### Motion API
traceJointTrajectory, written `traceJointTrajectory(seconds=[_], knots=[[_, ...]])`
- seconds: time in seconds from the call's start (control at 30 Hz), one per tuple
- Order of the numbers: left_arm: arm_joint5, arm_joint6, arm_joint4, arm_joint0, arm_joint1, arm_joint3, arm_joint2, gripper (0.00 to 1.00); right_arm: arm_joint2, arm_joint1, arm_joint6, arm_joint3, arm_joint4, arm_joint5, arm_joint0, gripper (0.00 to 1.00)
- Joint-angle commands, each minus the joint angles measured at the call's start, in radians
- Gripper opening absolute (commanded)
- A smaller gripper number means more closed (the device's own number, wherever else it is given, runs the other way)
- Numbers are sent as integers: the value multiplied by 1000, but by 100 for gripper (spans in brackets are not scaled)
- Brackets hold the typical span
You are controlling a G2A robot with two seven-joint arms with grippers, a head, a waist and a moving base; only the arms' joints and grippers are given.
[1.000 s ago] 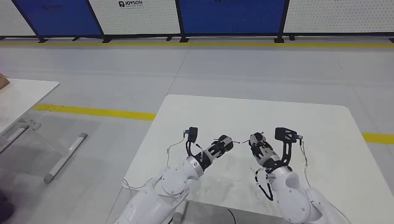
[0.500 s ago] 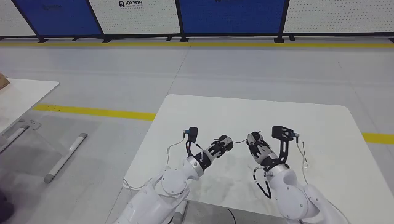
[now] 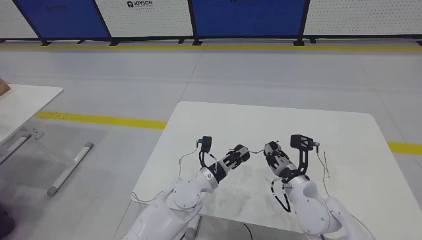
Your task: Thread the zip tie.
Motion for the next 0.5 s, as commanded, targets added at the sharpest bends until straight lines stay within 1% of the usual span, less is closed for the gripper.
traceJointTrajectory(seconds=[0.0, 0.47], knots=[[0, 0, 0, 0, 0, 0, 0, 0, 1, -1, -5, 4, -3, -9, -4, 0], [0, 0, 0, 0, 0, 0, 0, 0, -9, -23, 25, 28, -2, -40, 6, 0]])
